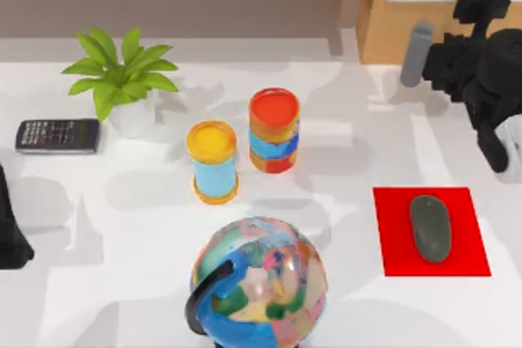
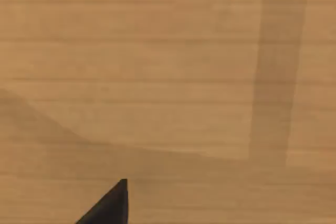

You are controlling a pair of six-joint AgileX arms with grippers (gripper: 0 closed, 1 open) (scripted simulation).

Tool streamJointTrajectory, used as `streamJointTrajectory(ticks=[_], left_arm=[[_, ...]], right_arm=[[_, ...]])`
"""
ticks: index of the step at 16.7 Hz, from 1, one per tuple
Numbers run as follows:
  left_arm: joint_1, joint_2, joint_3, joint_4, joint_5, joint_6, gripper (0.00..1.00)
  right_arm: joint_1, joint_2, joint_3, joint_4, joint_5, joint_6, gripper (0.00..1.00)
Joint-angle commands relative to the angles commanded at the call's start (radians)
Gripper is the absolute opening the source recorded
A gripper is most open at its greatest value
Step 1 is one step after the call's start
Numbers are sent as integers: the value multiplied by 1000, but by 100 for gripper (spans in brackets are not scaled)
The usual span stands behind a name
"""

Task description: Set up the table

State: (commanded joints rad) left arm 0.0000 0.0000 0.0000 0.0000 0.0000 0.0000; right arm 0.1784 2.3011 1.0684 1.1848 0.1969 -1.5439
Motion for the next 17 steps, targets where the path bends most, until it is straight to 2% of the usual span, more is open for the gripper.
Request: streamJointTrajectory(ticks=[17], left_arm=[[0, 0, 0, 0, 0, 0, 100]], right_arm=[[13, -66, -182, 95, 21, 3, 100]])
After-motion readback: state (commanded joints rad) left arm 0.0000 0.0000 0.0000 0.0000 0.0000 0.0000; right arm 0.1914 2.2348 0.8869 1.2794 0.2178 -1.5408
